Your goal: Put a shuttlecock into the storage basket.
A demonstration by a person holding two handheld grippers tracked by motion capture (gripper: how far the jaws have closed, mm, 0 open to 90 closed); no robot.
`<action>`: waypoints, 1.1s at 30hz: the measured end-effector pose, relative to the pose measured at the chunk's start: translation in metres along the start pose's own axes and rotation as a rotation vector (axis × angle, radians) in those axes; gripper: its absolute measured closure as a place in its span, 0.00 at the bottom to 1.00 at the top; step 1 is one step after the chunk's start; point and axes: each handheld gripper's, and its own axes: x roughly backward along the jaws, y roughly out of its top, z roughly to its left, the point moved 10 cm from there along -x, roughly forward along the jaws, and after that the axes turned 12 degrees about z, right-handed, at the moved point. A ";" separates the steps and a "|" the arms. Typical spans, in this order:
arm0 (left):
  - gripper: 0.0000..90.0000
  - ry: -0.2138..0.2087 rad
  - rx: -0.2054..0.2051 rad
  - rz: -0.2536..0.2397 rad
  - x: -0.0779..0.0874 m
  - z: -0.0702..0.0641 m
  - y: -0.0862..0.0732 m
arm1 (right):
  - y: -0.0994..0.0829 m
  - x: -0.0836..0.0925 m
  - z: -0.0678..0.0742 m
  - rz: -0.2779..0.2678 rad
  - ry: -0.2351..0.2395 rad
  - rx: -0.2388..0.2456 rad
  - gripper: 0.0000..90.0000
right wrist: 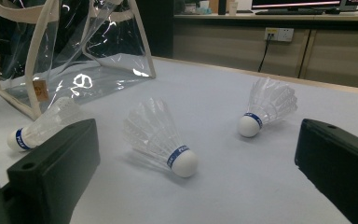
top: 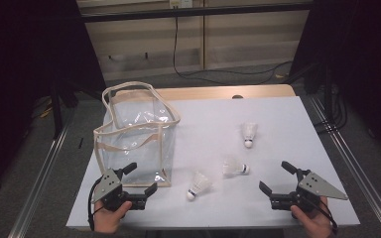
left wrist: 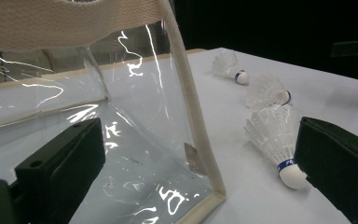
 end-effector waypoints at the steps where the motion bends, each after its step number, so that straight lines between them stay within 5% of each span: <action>1: 0.02 -0.001 -0.006 0.001 0.000 0.000 0.000 | 0.000 0.000 0.000 0.000 0.000 0.001 0.00; 33: 0.02 -0.085 0.001 0.006 -0.014 -0.026 0.007 | 0.000 0.000 0.001 -0.002 0.001 0.006 0.00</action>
